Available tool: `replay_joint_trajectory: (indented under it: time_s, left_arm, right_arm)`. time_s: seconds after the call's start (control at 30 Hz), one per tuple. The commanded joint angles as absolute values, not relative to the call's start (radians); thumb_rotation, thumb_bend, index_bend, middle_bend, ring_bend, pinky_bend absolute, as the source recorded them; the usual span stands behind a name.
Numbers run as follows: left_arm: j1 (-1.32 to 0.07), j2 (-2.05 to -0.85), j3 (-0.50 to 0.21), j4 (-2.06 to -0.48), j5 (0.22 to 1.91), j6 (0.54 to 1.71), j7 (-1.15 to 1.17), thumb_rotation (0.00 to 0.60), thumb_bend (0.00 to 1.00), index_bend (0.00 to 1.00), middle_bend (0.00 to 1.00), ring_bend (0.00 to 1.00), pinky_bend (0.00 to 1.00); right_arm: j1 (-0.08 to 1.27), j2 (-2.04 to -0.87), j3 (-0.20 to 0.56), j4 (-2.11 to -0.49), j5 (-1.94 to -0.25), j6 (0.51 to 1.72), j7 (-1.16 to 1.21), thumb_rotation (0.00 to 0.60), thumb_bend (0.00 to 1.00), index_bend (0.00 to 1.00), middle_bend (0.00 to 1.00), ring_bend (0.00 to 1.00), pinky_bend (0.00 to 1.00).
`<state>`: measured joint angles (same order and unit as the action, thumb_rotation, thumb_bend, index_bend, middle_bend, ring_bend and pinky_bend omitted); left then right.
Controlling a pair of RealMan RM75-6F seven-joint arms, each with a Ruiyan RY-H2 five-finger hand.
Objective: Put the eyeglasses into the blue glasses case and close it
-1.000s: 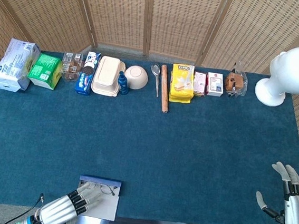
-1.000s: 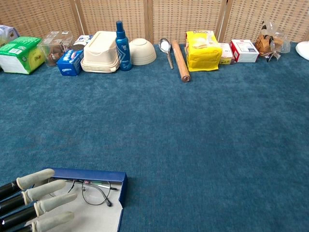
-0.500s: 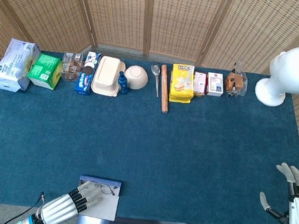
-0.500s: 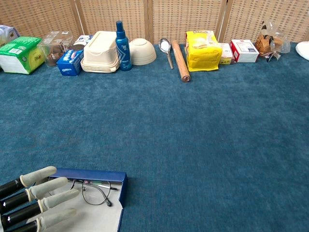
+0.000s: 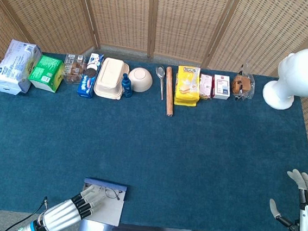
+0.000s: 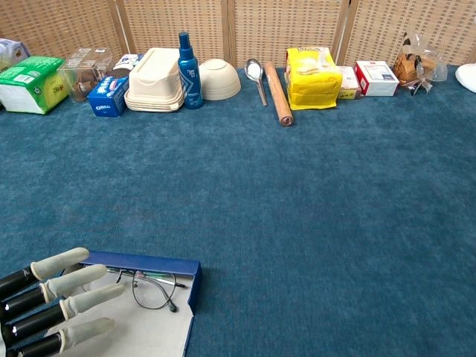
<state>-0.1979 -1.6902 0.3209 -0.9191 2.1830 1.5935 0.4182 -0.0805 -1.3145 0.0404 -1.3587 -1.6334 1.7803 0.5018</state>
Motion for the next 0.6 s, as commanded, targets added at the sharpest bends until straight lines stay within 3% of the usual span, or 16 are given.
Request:
replay_joint_trajectory:
  time_s: [0.03,0.6]
  left_arm:
    - [-0.202,-1.691,0.32,-0.921,2.183,1.599,0.413,0.49,0.26,0.18,0.06,0.0,0.0]
    - [-0.215,-1.689,0.314,-0.945,2.179,1.615,0.408,0.499,0.26,0.19,0.06,0.0,0.0]
  right_arm:
    - [-0.081,-1.314,0.041,-1.359,-1.633,1.78,0.501,0.6,0.33,0.0,0.18,0.0,0.1]
    - [-0.079,-1.315,0.038,-1.365,-1.633,1.77,0.49,0.6,0.33,0.0,0.18,0.0,0.1]
